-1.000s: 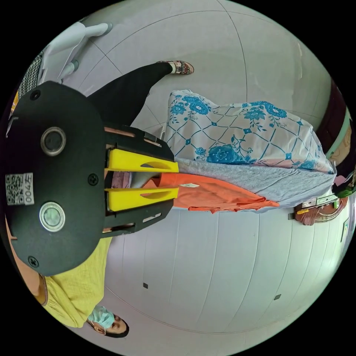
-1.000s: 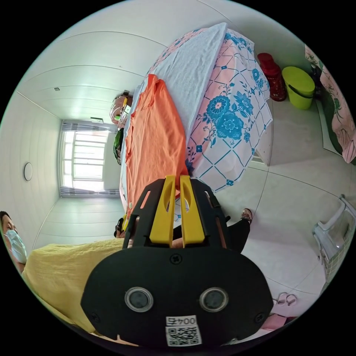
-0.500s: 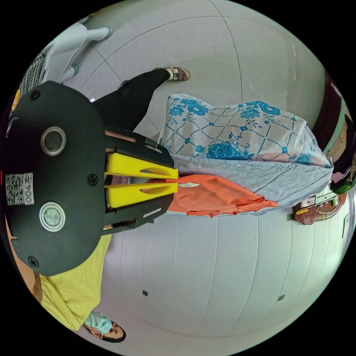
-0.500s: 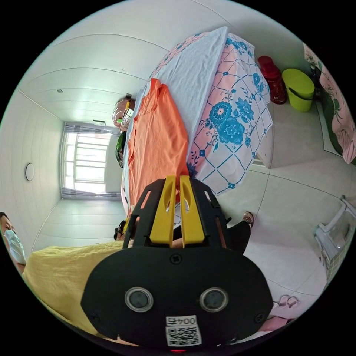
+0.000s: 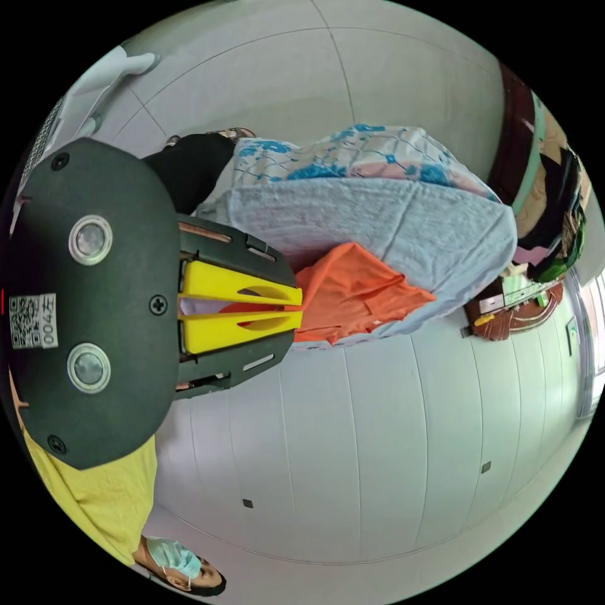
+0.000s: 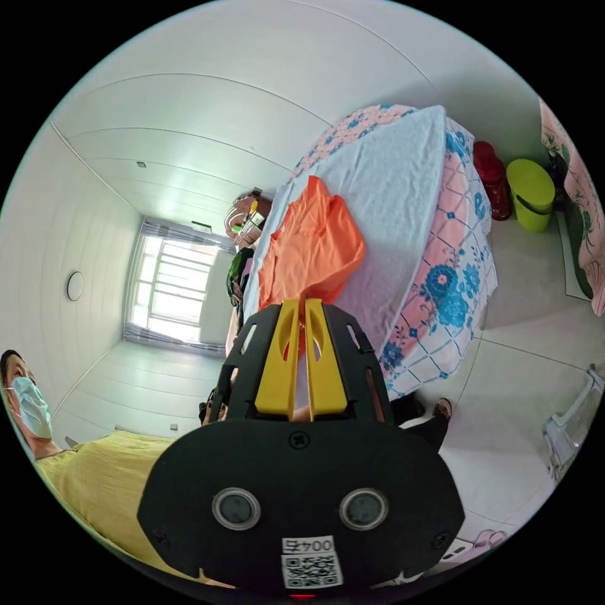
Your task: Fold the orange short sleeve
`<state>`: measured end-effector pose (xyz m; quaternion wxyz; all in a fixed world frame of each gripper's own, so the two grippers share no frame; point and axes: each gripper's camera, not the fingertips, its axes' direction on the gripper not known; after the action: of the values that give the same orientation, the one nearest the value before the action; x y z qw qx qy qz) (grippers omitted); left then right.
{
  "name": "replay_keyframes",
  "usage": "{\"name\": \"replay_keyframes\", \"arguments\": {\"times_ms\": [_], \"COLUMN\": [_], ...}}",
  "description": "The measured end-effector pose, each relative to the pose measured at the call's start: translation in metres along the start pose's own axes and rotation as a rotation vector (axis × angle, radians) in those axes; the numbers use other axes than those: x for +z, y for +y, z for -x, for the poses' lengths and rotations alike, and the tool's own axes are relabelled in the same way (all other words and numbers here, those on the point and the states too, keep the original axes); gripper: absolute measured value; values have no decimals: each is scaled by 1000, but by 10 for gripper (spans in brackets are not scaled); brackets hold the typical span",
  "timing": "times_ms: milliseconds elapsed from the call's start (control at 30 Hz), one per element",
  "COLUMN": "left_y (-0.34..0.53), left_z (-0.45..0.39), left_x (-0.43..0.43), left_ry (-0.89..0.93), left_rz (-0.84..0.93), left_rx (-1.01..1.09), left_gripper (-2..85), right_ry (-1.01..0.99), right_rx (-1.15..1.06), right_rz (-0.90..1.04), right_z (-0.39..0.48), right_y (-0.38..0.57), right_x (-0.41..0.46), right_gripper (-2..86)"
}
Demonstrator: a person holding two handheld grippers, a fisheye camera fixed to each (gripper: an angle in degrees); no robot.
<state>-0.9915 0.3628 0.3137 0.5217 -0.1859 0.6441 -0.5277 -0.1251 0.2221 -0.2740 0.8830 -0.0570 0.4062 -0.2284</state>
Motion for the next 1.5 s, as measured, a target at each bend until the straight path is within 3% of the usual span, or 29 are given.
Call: {"name": "replay_keyframes", "arguments": {"times_ms": [367, 600, 1000, 1500], "left_y": [-125, -215, -347, -445], "left_z": [-104, -139, -152, -74], "left_x": [46, 97, 222, 396], "left_ry": [92, 88, -126, -382], "left_rz": [-34, 5, -37, -7], "left_rx": [179, 227, 136, -9], "left_gripper": [14, 14, 14, 16], "right_ry": [-74, -85, -16, 93], "right_rx": [11, 33, 53, 192], "right_rz": [-215, -253, -97, 85], "right_z": [80, 116, 134, 33], "right_y": [-78, -152, -323, -460], "right_x": [10, 36, 138, 289], "right_gripper": [-4, -5, -4, 3]}}
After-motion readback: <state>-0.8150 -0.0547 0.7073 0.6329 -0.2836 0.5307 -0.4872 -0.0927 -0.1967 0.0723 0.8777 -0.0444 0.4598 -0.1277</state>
